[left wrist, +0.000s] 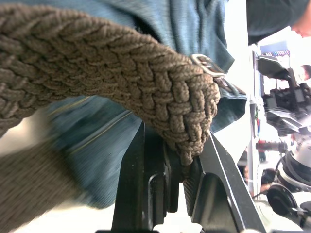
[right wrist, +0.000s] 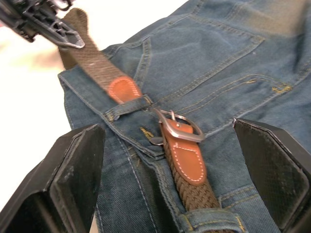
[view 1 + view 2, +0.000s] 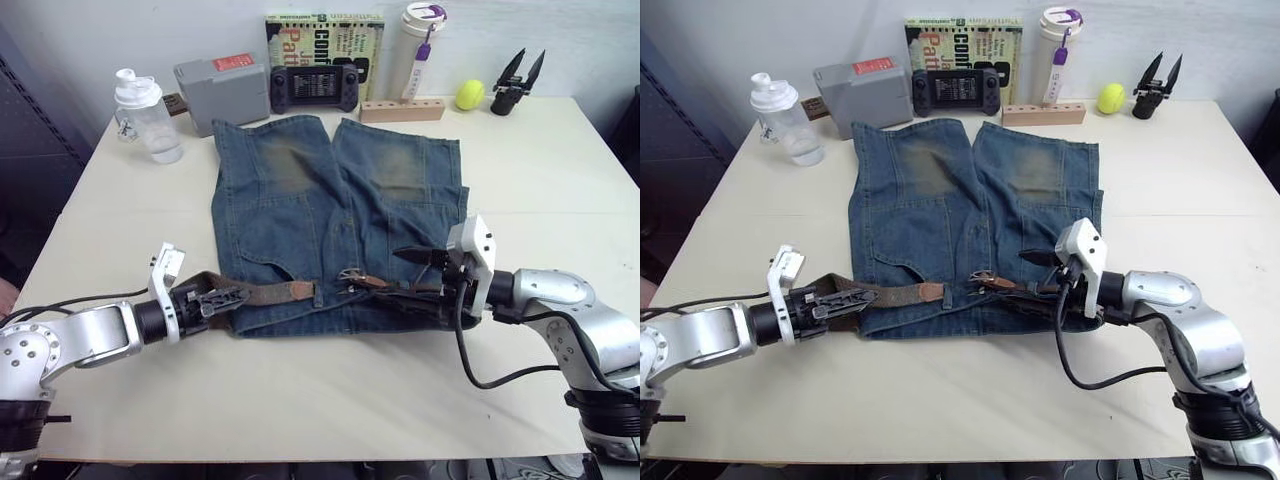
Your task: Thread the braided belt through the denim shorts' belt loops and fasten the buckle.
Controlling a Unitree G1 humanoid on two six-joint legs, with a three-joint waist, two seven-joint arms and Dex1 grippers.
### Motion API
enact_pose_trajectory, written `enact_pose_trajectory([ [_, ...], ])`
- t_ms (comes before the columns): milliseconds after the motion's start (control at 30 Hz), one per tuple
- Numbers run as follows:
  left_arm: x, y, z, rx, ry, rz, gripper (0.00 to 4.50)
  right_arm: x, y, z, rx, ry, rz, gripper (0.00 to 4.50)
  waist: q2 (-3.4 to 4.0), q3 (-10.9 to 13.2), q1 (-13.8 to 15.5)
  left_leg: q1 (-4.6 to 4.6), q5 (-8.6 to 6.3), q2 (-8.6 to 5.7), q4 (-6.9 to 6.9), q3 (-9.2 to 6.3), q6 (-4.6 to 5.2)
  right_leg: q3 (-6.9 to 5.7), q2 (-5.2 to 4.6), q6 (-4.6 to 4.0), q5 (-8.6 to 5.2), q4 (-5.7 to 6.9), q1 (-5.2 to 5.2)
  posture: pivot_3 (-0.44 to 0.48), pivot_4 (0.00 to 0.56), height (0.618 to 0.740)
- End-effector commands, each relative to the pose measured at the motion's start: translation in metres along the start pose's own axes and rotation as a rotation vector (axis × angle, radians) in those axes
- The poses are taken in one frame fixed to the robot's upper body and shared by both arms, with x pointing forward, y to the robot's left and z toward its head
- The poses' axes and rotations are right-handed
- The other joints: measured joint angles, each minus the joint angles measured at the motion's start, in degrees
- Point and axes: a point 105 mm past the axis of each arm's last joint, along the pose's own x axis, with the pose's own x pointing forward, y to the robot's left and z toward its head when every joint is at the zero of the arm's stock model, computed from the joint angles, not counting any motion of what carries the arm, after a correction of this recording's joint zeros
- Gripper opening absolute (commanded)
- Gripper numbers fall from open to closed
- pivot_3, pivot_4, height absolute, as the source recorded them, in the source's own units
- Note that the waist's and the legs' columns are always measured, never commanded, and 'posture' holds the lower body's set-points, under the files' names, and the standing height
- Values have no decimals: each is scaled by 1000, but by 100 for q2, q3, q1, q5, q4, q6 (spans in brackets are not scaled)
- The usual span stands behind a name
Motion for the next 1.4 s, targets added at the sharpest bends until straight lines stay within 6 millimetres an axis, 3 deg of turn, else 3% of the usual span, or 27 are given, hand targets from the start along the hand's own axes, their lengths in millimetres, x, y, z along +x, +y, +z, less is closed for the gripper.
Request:
enact_pose_trajectory([
  [33, -1, 1, 0, 14, 70, 31, 0, -1, 5, 11, -47, -17, 26, 4468, -1, 0, -4, 0, 0, 0, 0, 1, 0, -1, 0, 0, 0, 0, 0, 0, 150, 731],
  [333, -20, 6, 18, 35, 154, 100, 0, -1, 10, 12, -39, -26, 35, 4468, -11, 7, 0, -1, 1, 0, 0, 1, -2, -1, 1, 7, -4, 7, -4, 0, 150, 731],
  [833, -2, 2, 28, 22, 169, 88, 0, 1, 18, 11, -19, -45, 22, 4468, -12, 8, -6, -2, 3, 0, 1, -1, -5, 0, 0, 12, -7, 13, -8, 0, 150, 731],
  [1067, 15, -2, 32, 26, 173, 74, 0, 0, 18, 9, -9, -45, 12, 4468, -15, 9, 12, -2, 3, -2, 6, -3, -5, 0, -2, 12, -6, 20, -7, 0, 150, 731],
  [1400, 52, -8, 16, 103, 258, 19, 0, -2, 18, 8, -20, -35, -6, 4468, -17, 10, 8, -2, 3, -5, 8, -2, -4, -3, -3, 13, -6, 28, -8, 0, 150, 731],
])
